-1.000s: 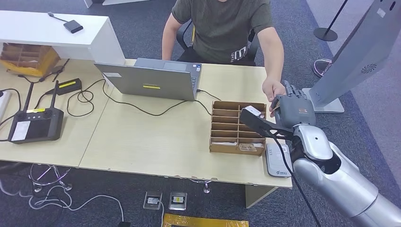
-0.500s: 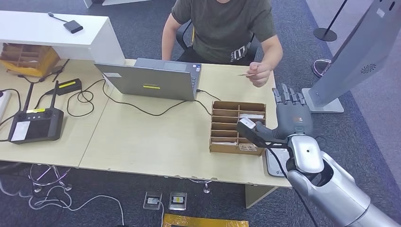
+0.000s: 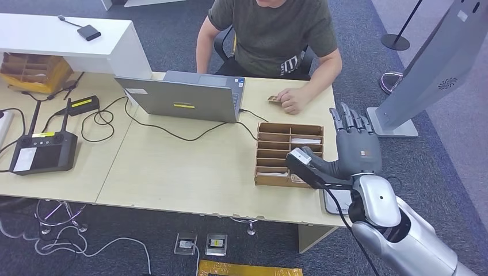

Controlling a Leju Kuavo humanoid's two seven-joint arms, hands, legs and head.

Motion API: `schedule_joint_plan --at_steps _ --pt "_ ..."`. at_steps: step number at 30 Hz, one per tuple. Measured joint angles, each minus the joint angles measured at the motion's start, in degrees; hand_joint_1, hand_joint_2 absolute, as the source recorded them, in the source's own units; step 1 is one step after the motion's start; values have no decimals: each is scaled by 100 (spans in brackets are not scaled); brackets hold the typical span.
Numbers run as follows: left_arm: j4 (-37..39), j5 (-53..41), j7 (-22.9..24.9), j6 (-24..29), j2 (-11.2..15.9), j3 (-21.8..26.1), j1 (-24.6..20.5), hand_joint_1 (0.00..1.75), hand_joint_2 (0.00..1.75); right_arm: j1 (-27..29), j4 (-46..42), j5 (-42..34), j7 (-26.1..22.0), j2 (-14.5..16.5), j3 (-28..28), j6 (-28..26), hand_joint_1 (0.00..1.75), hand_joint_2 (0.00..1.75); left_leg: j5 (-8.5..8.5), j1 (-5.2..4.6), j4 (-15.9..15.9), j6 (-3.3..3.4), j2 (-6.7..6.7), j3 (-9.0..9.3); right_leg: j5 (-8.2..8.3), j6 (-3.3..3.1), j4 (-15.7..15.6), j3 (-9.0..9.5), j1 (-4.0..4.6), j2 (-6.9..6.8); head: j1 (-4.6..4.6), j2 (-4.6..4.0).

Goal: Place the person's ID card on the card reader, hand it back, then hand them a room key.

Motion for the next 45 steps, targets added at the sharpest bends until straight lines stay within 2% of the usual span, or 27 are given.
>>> schedule_joint_plan --at_steps 8,21,45 --pt "2 45 204 -13 28 0 10 0 0 256 -550 -345 1 -174 85 522 0 175 -1 0 0 0 0 0 0 0 0 -1 0 -1 1 0" --pt "0 -36 17 4 63 -2 9 0 0 785 -836 -446 1 -435 97 515 0 175 0 0 0 0 1 1 0 0 -1 0 0 2 0 0" --pt "0 -46 10 3 63 -3 9 0 0 878 -883 -441 2 -506 97 513 0 175 -1 0 0 0 2 1 0 0 -1 0 0 3 1 0"
